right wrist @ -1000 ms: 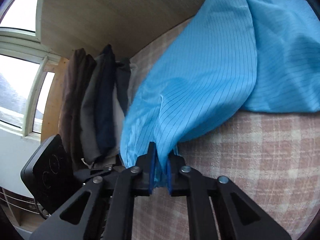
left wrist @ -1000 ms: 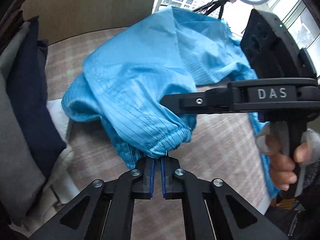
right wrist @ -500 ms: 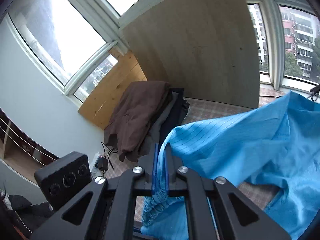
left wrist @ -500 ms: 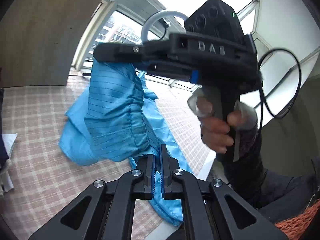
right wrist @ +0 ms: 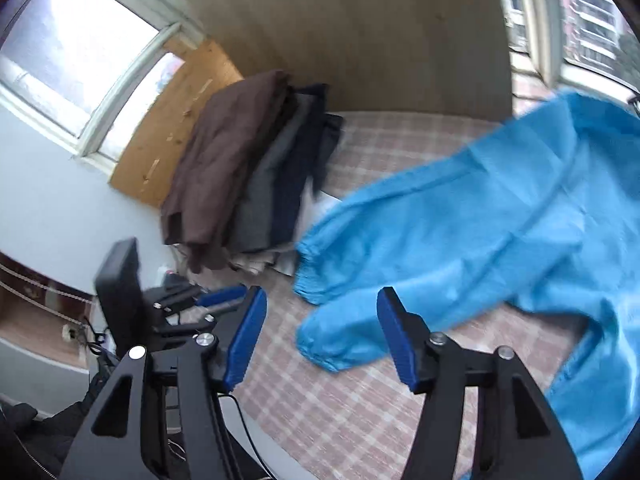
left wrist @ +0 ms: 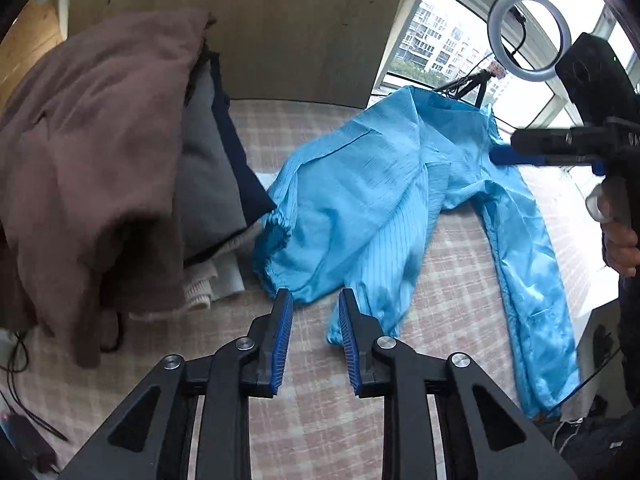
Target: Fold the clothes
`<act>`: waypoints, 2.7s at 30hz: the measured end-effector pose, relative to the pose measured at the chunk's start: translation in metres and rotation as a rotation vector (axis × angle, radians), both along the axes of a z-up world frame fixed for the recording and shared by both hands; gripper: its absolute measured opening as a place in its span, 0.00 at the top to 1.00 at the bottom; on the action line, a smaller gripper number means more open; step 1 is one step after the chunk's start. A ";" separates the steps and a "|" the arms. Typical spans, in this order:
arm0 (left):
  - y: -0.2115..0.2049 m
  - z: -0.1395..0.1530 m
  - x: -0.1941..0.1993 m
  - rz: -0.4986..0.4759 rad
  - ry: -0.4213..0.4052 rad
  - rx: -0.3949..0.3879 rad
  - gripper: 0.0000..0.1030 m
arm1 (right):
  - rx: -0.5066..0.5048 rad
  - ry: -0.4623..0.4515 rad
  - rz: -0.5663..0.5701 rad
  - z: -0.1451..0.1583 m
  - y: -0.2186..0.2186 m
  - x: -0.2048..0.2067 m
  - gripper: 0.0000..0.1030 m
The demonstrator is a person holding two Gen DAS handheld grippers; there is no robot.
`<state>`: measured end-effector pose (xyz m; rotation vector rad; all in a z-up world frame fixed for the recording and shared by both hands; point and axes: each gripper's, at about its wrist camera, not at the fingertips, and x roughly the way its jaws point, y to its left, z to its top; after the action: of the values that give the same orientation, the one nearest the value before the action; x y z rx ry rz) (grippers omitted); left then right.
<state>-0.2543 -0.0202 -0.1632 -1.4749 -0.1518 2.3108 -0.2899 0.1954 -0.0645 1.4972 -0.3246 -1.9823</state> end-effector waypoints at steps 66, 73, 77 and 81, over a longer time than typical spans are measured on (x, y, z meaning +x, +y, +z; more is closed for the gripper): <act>0.091 -0.066 -0.135 -0.424 -0.194 -0.589 0.41 | -0.103 -0.148 -0.050 -0.144 -0.002 -0.121 0.95; 0.091 -0.065 -0.139 -0.351 -0.229 -0.520 0.93 | -0.173 -0.192 -0.094 -0.146 0.013 -0.115 0.94; 0.085 -0.008 -0.131 -0.330 -0.160 -0.396 0.94 | -0.286 -0.139 -0.123 -0.104 0.038 -0.088 0.90; 0.055 0.091 -0.141 -0.258 -0.015 -0.357 0.94 | -0.345 -0.011 -0.194 -0.045 0.099 -0.056 0.68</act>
<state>-0.3950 0.0346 -0.0727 -1.5674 0.4441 2.1914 -0.3459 0.2943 -0.1098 1.2941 -0.7997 -1.9423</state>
